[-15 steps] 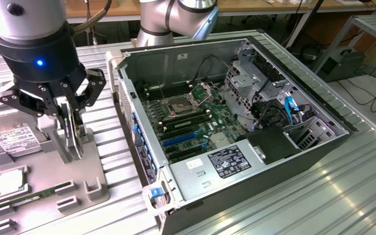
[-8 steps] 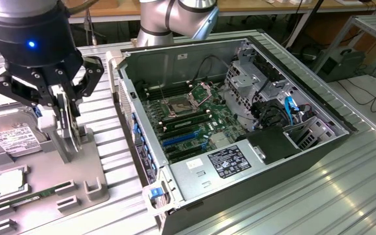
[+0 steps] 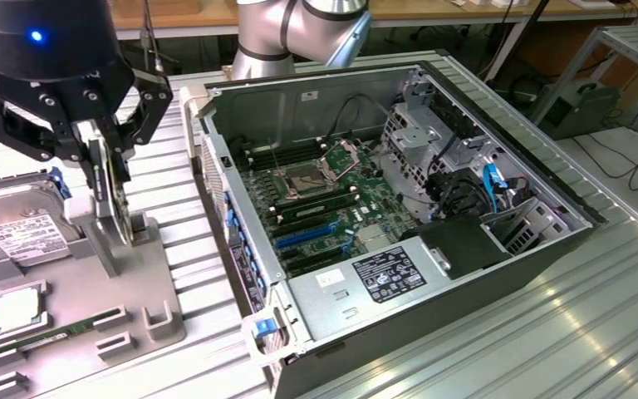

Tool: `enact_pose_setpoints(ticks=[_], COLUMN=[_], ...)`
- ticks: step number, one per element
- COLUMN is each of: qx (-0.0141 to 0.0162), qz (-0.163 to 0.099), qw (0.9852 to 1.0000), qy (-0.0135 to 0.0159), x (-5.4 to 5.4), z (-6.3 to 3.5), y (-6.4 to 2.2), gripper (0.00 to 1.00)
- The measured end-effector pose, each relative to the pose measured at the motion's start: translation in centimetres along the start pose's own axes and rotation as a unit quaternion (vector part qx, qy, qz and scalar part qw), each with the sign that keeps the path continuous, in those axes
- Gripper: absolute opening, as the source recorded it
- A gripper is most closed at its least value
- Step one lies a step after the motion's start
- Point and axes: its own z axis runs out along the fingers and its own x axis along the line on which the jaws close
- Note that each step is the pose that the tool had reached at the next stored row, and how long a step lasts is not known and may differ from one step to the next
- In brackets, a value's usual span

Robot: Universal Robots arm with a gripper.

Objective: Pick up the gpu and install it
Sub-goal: 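Pick up the gpu and move the gpu toward the slot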

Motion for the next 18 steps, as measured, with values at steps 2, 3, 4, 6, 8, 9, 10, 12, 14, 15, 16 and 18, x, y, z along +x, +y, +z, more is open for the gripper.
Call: enact_pose_setpoints(ticks=[2,3,4,6,8,9,10,12,14,15,16,18], qx=[0.0000,0.0000,0.0000,0.0000,0.0000,0.0000,0.0000,-0.0001,0.0000,0.0000,0.0001,0.0000], qz=[0.000,0.000,0.000,0.000,0.000,0.000,0.000,0.000,0.000,0.000,0.000,0.000], qw=[1.0000,1.0000,1.0000,1.0000,1.0000,1.0000,1.0000,1.0000,1.0000,1.0000,1.0000,1.0000], qy=[0.0000,0.0000,0.0000,0.0000,0.0000,0.0000,0.0000,-0.0002,-0.0002,-0.0002,-0.0001,-0.0002], x=[0.0,0.0,0.0,0.0,0.0,0.0,0.0,0.0,0.0,0.0,-0.5,-1.4], z=[-0.45,-0.69,-0.96,-1.53,-1.91,-2.06,-2.21,-2.44,-2.45,-2.46,-2.46,-2.45], y=[0.02,0.03,0.04,0.06,0.08,0.08,0.09,0.10,0.10,0.10,0.10,0.09], gripper=[0.28,0.28,0.28,0.28,0.28,0.28,0.28,0.28,0.28,0.28,0.28,0.28])
